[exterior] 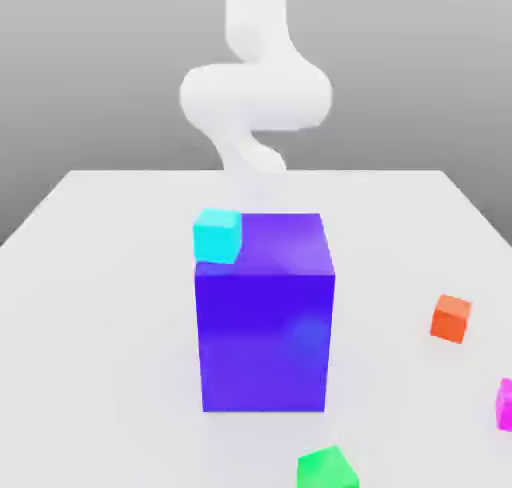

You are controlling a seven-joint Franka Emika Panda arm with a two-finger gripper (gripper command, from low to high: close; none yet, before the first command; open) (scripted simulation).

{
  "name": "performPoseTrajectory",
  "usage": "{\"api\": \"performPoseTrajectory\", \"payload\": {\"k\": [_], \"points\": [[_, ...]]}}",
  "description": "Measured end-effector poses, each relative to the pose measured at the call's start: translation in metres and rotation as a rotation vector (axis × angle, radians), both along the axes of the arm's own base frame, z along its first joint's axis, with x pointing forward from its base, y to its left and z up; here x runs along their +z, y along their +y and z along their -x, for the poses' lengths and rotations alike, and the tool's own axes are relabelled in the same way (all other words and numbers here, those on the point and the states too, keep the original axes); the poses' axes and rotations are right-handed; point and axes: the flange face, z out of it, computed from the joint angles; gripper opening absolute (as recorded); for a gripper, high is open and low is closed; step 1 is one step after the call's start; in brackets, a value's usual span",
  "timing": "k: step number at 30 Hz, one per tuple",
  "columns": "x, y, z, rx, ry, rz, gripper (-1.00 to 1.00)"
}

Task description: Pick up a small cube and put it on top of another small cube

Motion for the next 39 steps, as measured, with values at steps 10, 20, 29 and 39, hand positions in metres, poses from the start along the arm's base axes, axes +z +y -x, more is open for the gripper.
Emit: {"api": "performPoseTrajectory", "payload": {"k": [10, 20, 29, 39], "points": [[-0.150, 0.115, -0.087, 0.342, 0.241, 0.193, 0.00], [-0.324, 0.244, -0.082, 0.752, 0.452, 0.353, 0.00], [-0.483, 0.318, -0.020, 1.091, 0.627, 0.439, 0.00], [-0.550, 0.322, -0.013, 1.116, 0.639, 0.444, -1.00]]}}
